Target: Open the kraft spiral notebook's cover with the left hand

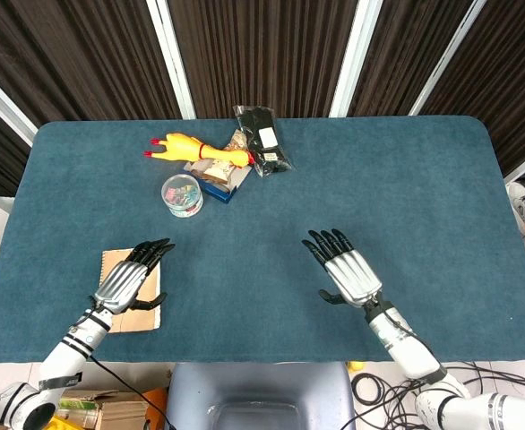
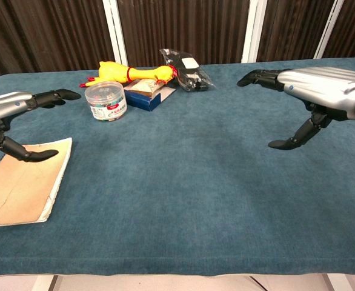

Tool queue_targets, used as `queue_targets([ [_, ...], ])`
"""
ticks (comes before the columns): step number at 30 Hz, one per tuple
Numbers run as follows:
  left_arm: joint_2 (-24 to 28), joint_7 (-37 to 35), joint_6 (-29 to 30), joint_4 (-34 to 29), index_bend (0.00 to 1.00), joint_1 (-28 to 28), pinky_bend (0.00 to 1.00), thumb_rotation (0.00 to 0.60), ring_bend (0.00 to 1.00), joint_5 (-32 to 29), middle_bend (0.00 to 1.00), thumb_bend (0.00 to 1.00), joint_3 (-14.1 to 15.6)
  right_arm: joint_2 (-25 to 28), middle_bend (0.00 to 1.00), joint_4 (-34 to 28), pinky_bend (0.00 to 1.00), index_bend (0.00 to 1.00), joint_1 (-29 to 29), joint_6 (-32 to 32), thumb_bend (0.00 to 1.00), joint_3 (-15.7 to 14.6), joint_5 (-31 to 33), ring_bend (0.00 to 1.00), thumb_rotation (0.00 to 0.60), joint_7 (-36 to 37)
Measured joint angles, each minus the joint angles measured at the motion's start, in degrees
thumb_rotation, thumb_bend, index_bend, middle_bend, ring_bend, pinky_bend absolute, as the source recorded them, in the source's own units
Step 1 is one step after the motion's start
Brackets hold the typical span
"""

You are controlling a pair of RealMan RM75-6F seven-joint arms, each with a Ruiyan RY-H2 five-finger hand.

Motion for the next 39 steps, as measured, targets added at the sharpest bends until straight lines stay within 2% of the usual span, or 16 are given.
queue_targets([
  [2, 0.5, 0.2, 0.9, -0.7, 0.00, 0.5, 0.02, 0.600, 0.00, 0.6, 0.00, 0.33, 0.6, 0.1, 0.00, -0.6, 0.00, 0.00, 0.0, 0.8, 0.17, -0.7, -0.4, 0.00, 0.600, -0.9],
  [6, 2.4, 2.7, 5.3, -2.9, 0.00, 3.2, 0.02, 0.600, 0.00, 3.8, 0.00, 0.34, 3.8, 1.8, 0.00, -2.4, 0.00, 0.00, -1.7, 4.2, 0.17, -3.0, -3.0, 0.00, 0.600, -1.2],
  [11, 2.9, 8.8, 13.2, -3.8, 0.00, 9.3, 0.03, 0.600, 0.00, 7.5, 0.00, 0.43, 8.6, 7.0, 0.00, -3.1, 0.00, 0.00, -7.3, 11.4, 0.17, -9.0, -9.8, 0.00, 0.600, 1.5],
  [13, 1.4, 11.3, 14.8, -2.9, 0.00, 11.8, 0.03, 0.600, 0.00, 8.3, 0.00, 0.42, 10.8, 9.0, 0.00, -2.3, 0.00, 0.00, -10.2, 15.0, 0.17, -12.0, -12.4, 0.00, 0.600, 4.3],
  [15, -0.7, 12.3, 14.9, -1.3, 0.00, 12.7, 0.03, 0.600, 0.00, 8.5, 0.01, 0.38, 11.6, 10.1, 0.00, -0.8, 0.00, 0.00, -12.4, 18.1, 0.17, -13.9, -14.5, 0.00, 0.600, 7.4],
  [22, -9.9, 17.6, 15.5, 7.5, 0.00, 13.9, 0.04, 0.600, 0.03, 7.8, 0.07, 0.32, 10.6, 12.5, 0.00, 9.3, 0.00, 0.00, -20.7, 28.2, 0.17, -18.6, -18.9, 0.00, 0.600, 21.1],
  [25, -12.8, 19.5, 15.9, 9.5, 0.00, 14.2, 0.04, 0.600, 0.03, 7.6, 0.08, 0.30, 10.1, 12.9, 0.00, 10.9, 0.00, 0.00, -22.0, 29.7, 0.17, -18.7, -19.3, 0.00, 0.600, 22.4],
  [33, -19.4, 20.9, 16.0, 16.0, 0.00, 13.5, 0.07, 0.600, 0.06, 6.8, 0.12, 0.29, 7.6, 13.4, 0.00, 10.7, 0.00, 0.00, -22.0, 28.1, 0.17, -18.1, -19.6, 0.00, 0.600, 23.2],
  [39, -21.1, 20.9, 14.5, 18.0, 0.00, 13.0, 0.08, 0.600, 0.06, 4.8, 0.12, 0.29, 6.7, 13.5, 0.00, 10.7, 0.00, 0.00, -22.2, 27.7, 0.17, -17.7, -19.5, 0.00, 0.600, 23.3],
])
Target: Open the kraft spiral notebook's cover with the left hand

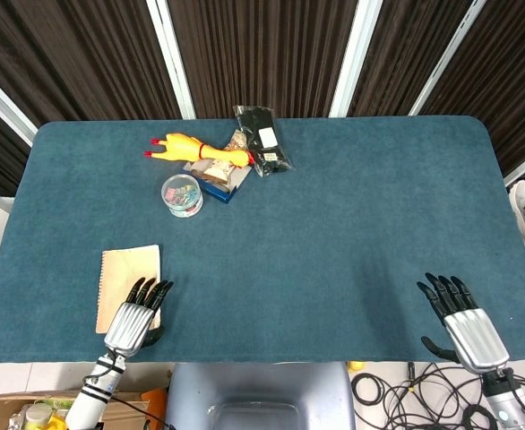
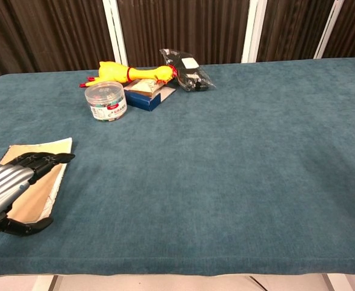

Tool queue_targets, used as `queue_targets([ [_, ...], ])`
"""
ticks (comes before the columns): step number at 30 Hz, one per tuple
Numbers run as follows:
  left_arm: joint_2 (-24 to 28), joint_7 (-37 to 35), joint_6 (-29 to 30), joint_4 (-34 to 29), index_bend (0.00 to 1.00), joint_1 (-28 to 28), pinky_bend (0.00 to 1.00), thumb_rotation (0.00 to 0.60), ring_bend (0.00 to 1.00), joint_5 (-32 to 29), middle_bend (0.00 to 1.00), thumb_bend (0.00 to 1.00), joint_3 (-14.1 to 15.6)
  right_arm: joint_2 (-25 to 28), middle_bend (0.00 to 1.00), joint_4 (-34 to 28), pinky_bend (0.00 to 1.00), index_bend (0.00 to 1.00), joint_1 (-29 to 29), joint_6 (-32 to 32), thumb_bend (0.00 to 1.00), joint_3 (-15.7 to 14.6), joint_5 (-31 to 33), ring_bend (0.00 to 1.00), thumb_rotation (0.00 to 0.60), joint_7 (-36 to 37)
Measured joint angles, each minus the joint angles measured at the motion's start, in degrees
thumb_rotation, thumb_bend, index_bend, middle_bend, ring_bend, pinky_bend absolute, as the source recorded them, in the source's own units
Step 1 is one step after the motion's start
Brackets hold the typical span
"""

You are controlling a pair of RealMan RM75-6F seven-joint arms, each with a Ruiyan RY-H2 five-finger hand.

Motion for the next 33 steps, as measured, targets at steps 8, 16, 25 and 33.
queue_targets([
  [8, -1.4, 1.2, -0.2, 2.4, 0.00, 0.2, 0.08, 0.600, 0.11, -2.5, 0.15, 0.30, -1.1, 0.2, 0.00, -0.3, 0.00, 0.00, -0.2, -0.4, 0.17, 0.2, -0.6, 0.00, 0.600, 0.2],
  [16, -1.0, 4.1, 2.0, 2.5, 0.00, 1.5, 0.11, 0.600, 0.18, -2.3, 0.21, 0.32, -0.2, 0.1, 0.00, -0.3, 0.00, 0.00, -0.3, -1.0, 0.17, 0.5, -0.6, 0.00, 0.600, 0.0],
  [25, -2.0, 4.8, 3.7, 5.7, 0.07, 3.1, 0.24, 0.600, 0.32, -4.3, 0.35, 0.32, -1.2, 0.0, 0.00, -0.5, 0.00, 0.00, -0.5, -1.2, 0.17, 0.7, -0.9, 0.00, 0.600, -0.3],
  [33, -4.6, 10.3, 6.9, 10.4, 0.18, 4.1, 0.39, 0.600, 0.46, -4.8, 0.44, 0.32, -2.2, 0.2, 0.00, -0.7, 0.00, 0.00, -0.6, -2.0, 0.17, 0.8, -0.9, 0.00, 0.600, -0.7],
])
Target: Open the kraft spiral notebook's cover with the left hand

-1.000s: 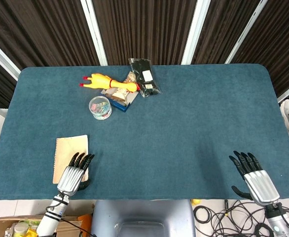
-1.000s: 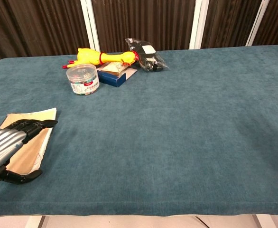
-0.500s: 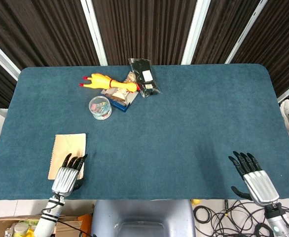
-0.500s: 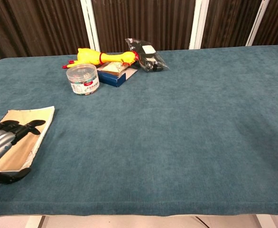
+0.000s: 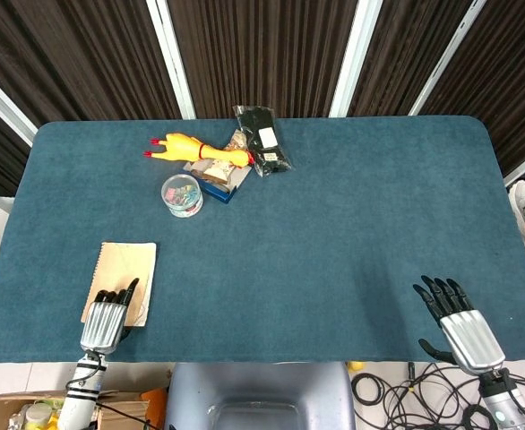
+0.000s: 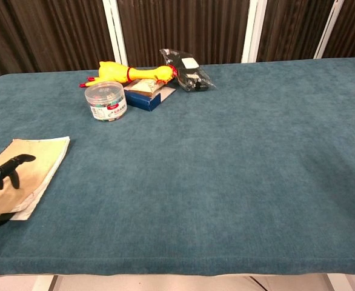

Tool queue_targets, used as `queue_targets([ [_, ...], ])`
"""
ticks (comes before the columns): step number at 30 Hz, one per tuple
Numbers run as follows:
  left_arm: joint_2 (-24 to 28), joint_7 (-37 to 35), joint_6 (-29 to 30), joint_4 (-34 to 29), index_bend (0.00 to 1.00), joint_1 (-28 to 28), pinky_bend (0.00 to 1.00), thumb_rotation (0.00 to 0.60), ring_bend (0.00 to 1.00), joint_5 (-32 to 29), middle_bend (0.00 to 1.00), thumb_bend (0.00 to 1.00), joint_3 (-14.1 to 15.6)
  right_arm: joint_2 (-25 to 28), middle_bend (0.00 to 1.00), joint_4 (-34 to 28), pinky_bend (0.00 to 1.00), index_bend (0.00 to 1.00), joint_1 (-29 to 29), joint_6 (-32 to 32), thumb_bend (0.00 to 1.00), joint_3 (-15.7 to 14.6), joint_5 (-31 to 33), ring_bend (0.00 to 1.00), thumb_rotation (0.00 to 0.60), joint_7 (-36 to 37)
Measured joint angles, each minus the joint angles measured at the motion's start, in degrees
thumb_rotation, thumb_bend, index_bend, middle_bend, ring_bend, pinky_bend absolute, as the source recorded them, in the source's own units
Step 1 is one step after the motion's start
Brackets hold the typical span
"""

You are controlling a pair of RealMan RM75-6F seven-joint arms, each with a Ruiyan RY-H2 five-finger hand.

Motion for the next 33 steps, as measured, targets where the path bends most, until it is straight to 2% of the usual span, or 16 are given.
queue_targets([
  [4, -2.4, 1.7, 3.7, 5.0, 0.23, 0.3, 0.41, 0.600, 0.50, 0.8, 0.48, 0.32, -0.7, 0.2, 0.00, -0.4, 0.00, 0.00, 0.0, -0.5, 0.17, 0.0, 0.1, 0.00, 0.600, -0.2],
  [6, -3.9, 1.3, 5.6, 8.1, 0.31, 0.4, 0.42, 0.600, 0.54, 1.5, 0.53, 0.32, -1.1, 0.3, 0.00, -0.5, 0.00, 0.00, 0.0, -0.6, 0.17, 0.0, 0.2, 0.00, 0.600, -0.2],
  [8, -5.1, -0.1, 6.9, 10.7, 0.43, 0.3, 0.46, 0.600, 0.59, 1.9, 0.59, 0.33, -1.6, 0.3, 0.00, -0.6, 0.00, 0.00, 0.0, -0.9, 0.17, 0.0, 0.3, 0.00, 0.600, -0.4],
  [12, -7.6, -5.8, 9.0, 15.9, 0.60, -0.3, 0.51, 0.600, 0.67, 2.4, 0.73, 0.44, -3.0, 0.4, 0.00, -0.8, 0.00, 0.00, 0.0, -1.3, 0.17, 0.0, 0.5, 0.00, 0.600, -0.6],
  [15, -9.2, -10.1, 11.4, 19.4, 0.68, -1.0, 0.54, 0.600, 0.71, 2.4, 0.81, 0.53, -4.8, 0.5, 0.00, -0.9, 0.00, 0.00, 0.0, -1.7, 0.17, 0.1, 0.8, 0.00, 0.600, -0.7],
  [18, -9.8, -14.6, 13.4, 20.5, 0.71, -1.7, 0.55, 0.600, 0.72, 2.1, 0.84, 0.56, -6.8, 0.5, 0.00, -1.0, 0.00, 0.00, 0.1, -2.0, 0.17, 0.2, 1.0, 0.00, 0.600, -0.9],
  [22, -9.4, -21.1, 14.9, 19.7, 0.72, -2.4, 0.55, 0.600, 0.73, 0.6, 0.85, 0.58, -9.9, 0.5, 0.00, -1.1, 0.00, 0.00, 0.1, -2.2, 0.17, 0.2, 1.1, 0.00, 0.600, -1.3],
  [26, -7.3, -26.7, 13.5, 14.7, 0.73, -2.6, 0.57, 0.600, 0.74, -2.8, 0.86, 0.59, -13.2, 0.4, 0.00, -1.2, 0.00, 0.00, 0.1, -2.5, 0.17, 0.3, 1.2, 0.00, 0.600, -1.7],
  [29, -4.7, -31.1, 10.0, 8.9, 0.73, -2.6, 0.57, 0.600, 0.74, -6.3, 0.86, 0.60, -15.6, 0.4, 0.00, -1.2, 0.00, 0.00, 0.1, -2.8, 0.17, 0.3, 1.4, 0.00, 0.600, -2.0],
  [33, -0.5, -36.6, 1.3, 2.1, 0.73, -2.6, 0.57, 0.600, 0.74, -14.3, 0.86, 0.61, -20.4, 0.3, 0.00, -1.5, 0.00, 0.00, 0.2, -3.3, 0.17, 0.3, 1.6, 0.00, 0.600, -2.7],
])
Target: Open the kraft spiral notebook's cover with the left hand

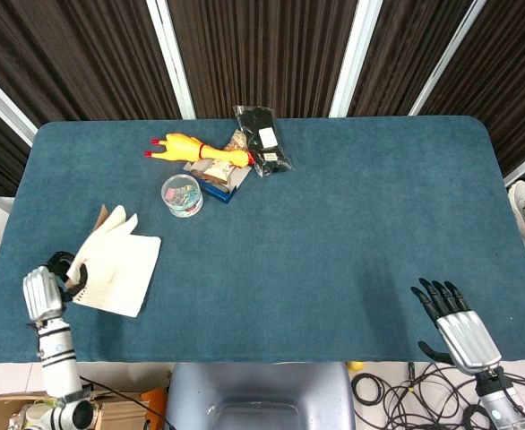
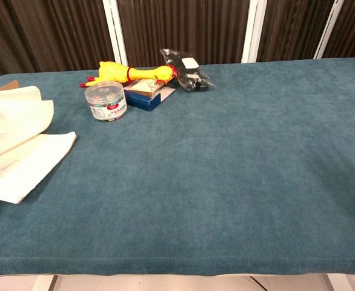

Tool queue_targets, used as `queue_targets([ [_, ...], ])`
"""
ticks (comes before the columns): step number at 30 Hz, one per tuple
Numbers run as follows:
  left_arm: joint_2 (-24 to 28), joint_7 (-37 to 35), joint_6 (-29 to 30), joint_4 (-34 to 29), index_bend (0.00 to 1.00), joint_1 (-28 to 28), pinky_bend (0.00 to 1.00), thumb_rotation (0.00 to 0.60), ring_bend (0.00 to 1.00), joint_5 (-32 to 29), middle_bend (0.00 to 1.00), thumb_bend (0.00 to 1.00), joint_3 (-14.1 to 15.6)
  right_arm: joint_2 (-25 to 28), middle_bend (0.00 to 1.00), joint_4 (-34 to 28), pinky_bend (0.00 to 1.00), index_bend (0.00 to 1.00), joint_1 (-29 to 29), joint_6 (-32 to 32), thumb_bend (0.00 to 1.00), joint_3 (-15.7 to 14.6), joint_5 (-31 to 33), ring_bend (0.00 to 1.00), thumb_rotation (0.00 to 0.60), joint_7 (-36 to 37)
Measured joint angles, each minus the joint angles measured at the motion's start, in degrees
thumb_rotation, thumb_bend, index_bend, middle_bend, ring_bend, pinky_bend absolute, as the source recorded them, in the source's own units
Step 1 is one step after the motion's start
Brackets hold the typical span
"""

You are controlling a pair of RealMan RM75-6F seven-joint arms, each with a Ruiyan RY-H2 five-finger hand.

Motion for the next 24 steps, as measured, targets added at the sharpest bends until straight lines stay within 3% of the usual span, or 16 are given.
queue_targets([
  [6, 4.3, -3.0, -16.7, -0.7, 0.73, -2.3, 0.57, 0.600, 0.74, -16.4, 0.85, 0.59, -8.0, 0.0, 0.00, -0.6, 0.00, 0.00, 0.0, -0.5, 0.17, -0.1, 0.1, 0.00, 0.600, -0.8],
  [12, 4.4, -2.2, -23.6, 9.0, 0.68, -6.7, 0.54, 0.600, 0.70, -24.9, 0.80, 0.58, -12.5, 0.1, 0.00, -0.8, 0.00, 0.00, 0.0, -0.8, 0.17, -0.1, 0.2, 0.00, 0.600, -1.1],
  [16, 3.4, 0.5, -28.0, 17.4, 0.34, -9.5, 0.32, 0.600, 0.39, -26.8, 0.45, 0.46, -12.7, 0.0, 0.00, -1.0, 0.00, 0.00, 0.1, -1.3, 0.17, -0.1, 0.6, 0.00, 0.600, -1.7],
  [18, 2.8, 3.8, -30.0, 21.4, 0.12, -10.5, 0.22, 0.600, 0.20, -27.2, 0.25, 0.43, -11.8, 0.0, 0.00, -1.2, 0.00, 0.00, 0.2, -1.6, 0.17, -0.1, 0.7, 0.00, 0.600, -1.8],
  [21, 1.5, 10.0, -32.3, 27.2, 0.00, -12.0, 0.13, 0.600, 0.03, -27.7, 0.07, 0.40, -10.2, 0.2, 0.00, -1.4, 0.00, 0.00, 0.2, -1.9, 0.17, -0.3, 0.6, 0.00, 0.600, -1.9],
  [24, -0.2, 17.0, -35.0, 33.6, 0.00, -13.4, 0.08, 0.600, 0.00, -28.0, 0.00, 0.38, -8.5, 0.4, 0.00, -1.7, 0.00, 0.00, 0.2, -2.1, 0.17, -0.5, 0.6, 0.00, 0.600, -1.7],
])
